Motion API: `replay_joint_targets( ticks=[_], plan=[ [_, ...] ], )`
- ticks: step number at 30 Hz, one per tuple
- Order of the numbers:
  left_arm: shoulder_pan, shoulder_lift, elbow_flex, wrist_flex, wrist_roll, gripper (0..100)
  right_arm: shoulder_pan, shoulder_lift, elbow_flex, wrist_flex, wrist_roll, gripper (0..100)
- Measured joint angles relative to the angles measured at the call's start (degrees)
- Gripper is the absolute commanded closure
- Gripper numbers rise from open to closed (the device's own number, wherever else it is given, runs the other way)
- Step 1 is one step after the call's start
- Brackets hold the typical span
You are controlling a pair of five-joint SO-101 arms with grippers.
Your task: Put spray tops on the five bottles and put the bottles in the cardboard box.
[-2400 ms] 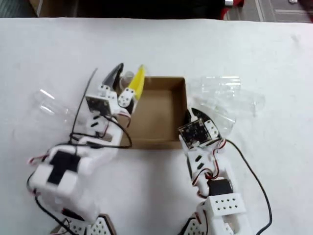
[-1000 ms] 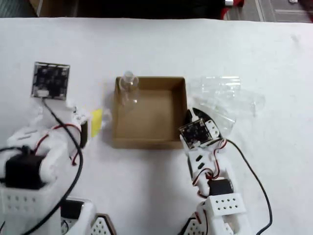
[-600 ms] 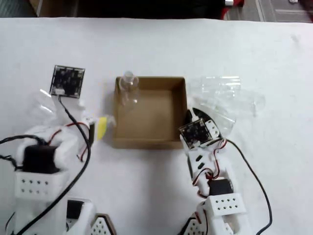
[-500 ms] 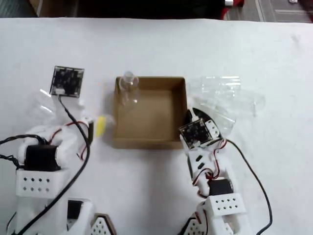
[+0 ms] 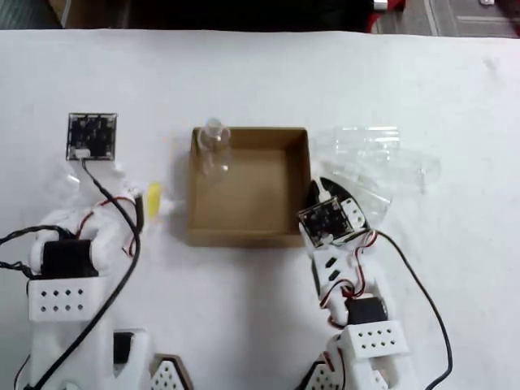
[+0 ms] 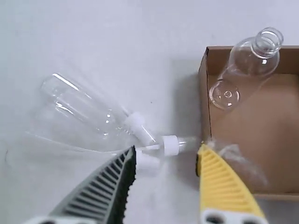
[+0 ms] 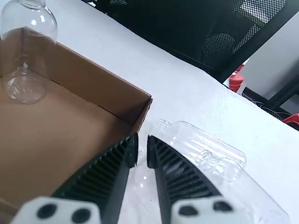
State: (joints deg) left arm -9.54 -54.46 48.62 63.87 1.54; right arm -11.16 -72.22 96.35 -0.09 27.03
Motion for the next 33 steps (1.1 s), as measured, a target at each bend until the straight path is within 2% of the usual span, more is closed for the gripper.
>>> replay_joint_targets(
  ticks=[8, 15, 20, 23, 29, 33],
  plan=[
    [-8.2, 0.0, 0.2, -0.4, 7.4, 80, 0.0, 0.0, 0.0, 0.0, 0.0, 97.4],
    [-12.7, 0.0, 0.2, -2.1, 11.8, 80, 0.0, 0.0, 0.0, 0.0, 0.0, 97.4],
    [-20.4, 0.0, -0.4, -4.7, 12.3, 80, 0.0, 0.0, 0.0, 0.0, 0.0, 97.4],
    [-21.3, 0.1, -2.8, -4.7, 0.4, 80, 0.0, 0.0, 0.0, 0.0, 0.0, 97.4],
    [-20.3, 8.2, -5.5, -4.4, -34.5, 80, 0.0, 0.0, 0.0, 0.0, 0.0, 97.4],
    [-20.2, 18.2, -9.5, 0.1, -58.2, 80, 0.0, 0.0, 0.0, -0.2, 0.0, 97.4]
  ],
)
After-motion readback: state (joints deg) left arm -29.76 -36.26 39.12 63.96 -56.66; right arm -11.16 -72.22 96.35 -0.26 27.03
